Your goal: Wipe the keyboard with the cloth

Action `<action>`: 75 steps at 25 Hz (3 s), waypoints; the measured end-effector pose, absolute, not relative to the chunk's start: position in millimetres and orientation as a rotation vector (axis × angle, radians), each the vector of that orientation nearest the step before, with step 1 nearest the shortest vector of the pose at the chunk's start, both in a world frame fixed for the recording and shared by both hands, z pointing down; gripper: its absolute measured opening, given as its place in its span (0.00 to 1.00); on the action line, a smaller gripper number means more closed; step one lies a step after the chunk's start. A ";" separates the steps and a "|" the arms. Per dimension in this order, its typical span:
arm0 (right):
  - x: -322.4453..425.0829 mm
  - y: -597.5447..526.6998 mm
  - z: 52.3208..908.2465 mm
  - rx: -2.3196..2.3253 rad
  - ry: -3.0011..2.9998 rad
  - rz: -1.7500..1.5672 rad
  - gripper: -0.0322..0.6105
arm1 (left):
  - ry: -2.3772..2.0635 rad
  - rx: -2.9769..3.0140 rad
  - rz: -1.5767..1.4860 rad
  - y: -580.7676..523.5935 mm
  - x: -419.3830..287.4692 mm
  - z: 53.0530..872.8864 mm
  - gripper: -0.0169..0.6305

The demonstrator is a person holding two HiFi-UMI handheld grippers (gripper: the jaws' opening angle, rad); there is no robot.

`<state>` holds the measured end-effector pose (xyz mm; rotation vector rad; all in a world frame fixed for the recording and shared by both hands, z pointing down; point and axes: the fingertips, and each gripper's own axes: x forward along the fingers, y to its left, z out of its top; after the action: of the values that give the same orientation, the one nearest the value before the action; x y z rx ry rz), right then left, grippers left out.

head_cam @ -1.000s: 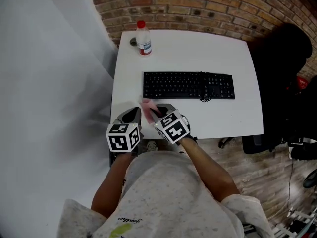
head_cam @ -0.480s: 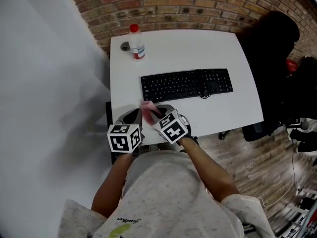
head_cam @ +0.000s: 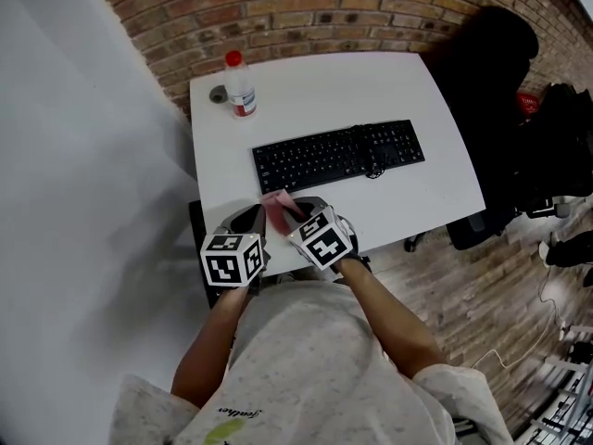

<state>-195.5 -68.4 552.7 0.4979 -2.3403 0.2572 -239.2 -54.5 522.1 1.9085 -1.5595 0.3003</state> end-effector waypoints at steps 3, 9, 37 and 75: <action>-189.8 -72.0 552.6 0.530 -2.334 0.265 0.09 | -1.539 1.925 0.303 -57.1 -235.7 521.5 0.02; -175.4 -81.9 552.6 0.621 -2.320 0.308 0.09 | -1.493 1.958 0.319 -60.9 -227.5 525.4 0.02; -101.5 -122.1 552.3 0.706 -2.319 0.348 0.09 | -1.438 2.002 0.372 -101.5 -157.5 523.4 0.02; 7.2 -170.7 558.0 0.895 -2.273 0.497 0.09 | -1.335 2.055 0.435 -145.4 -72.6 527.3 0.02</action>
<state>7.2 -170.7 558.0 0.8949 -2.2734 0.4966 -72.6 -145.4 527.3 2.0554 -1.3352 0.4354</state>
